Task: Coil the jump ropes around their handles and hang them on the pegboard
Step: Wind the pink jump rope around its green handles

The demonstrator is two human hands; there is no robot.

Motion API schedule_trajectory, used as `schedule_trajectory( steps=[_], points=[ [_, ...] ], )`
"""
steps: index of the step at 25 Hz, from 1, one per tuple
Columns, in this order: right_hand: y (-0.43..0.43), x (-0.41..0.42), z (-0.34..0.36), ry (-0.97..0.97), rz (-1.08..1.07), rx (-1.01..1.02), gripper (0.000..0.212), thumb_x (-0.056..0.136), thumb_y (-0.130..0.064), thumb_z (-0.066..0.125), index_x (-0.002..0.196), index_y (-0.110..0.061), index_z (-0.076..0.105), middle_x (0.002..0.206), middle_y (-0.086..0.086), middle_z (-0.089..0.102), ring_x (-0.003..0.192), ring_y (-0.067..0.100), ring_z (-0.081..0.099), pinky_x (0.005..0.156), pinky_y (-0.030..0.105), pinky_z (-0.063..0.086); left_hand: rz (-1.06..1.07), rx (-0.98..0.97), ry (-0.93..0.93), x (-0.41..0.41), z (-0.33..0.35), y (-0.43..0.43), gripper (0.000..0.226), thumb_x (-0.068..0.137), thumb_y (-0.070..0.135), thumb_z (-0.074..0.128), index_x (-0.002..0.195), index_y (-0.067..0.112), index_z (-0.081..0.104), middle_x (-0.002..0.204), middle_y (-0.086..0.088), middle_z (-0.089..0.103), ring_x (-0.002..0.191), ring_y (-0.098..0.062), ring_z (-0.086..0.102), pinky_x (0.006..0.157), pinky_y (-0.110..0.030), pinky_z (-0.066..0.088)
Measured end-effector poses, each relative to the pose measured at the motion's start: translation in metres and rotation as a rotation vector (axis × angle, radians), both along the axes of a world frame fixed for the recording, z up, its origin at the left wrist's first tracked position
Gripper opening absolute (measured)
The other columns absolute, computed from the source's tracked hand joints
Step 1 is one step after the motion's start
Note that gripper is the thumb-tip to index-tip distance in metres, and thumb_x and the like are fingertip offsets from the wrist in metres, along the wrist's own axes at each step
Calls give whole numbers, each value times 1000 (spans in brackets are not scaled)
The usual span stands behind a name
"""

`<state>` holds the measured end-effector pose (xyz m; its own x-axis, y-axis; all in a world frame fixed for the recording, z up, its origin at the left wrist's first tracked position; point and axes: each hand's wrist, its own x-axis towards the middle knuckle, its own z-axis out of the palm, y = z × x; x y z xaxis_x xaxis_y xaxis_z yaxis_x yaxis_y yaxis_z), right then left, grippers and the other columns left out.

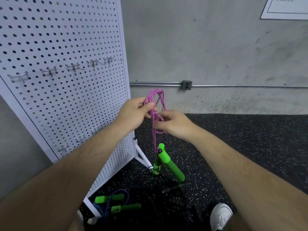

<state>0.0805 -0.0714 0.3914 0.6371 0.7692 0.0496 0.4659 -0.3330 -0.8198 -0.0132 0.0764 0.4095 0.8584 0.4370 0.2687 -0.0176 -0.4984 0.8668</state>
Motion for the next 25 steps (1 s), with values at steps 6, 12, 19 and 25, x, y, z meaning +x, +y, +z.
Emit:
schedule_trajectory(
  steps=[6, 12, 19, 25],
  points=[
    [10, -3, -7, -16, -80, 38, 18, 91, -26, 74, 86, -9, 73, 74, 4, 75, 64, 20, 69, 79, 42, 59, -17, -103, -73, -1, 1, -1, 13, 102, 23, 59, 107, 25, 71, 100, 6, 78, 90, -25, 74, 94, -48, 56],
    [15, 0, 4, -58, -142, 269, 18, 92, -19, 71, 75, -24, 74, 71, 4, 73, 67, 30, 71, 76, 48, 60, -110, -188, 3, -5, -13, -7, 22, 106, 27, 49, 114, 24, 70, 108, 1, 76, 101, -18, 72, 92, -32, 57],
    [9, 2, 16, -2, -183, 397, 20, 96, -16, 66, 78, -8, 68, 68, 9, 67, 58, 14, 64, 68, 35, 59, -125, 134, 269, 0, -45, -16, 8, 98, 29, 65, 95, 28, 72, 98, -3, 75, 94, -24, 70, 93, -45, 54],
    [-7, 14, -1, -170, -171, 96, 11, 93, -25, 68, 86, -17, 70, 74, -5, 68, 65, 8, 60, 68, 28, 52, -13, 46, 124, 4, -29, -15, 15, 102, 18, 57, 95, 11, 69, 93, -7, 72, 78, -15, 69, 61, -16, 54]
  ],
)
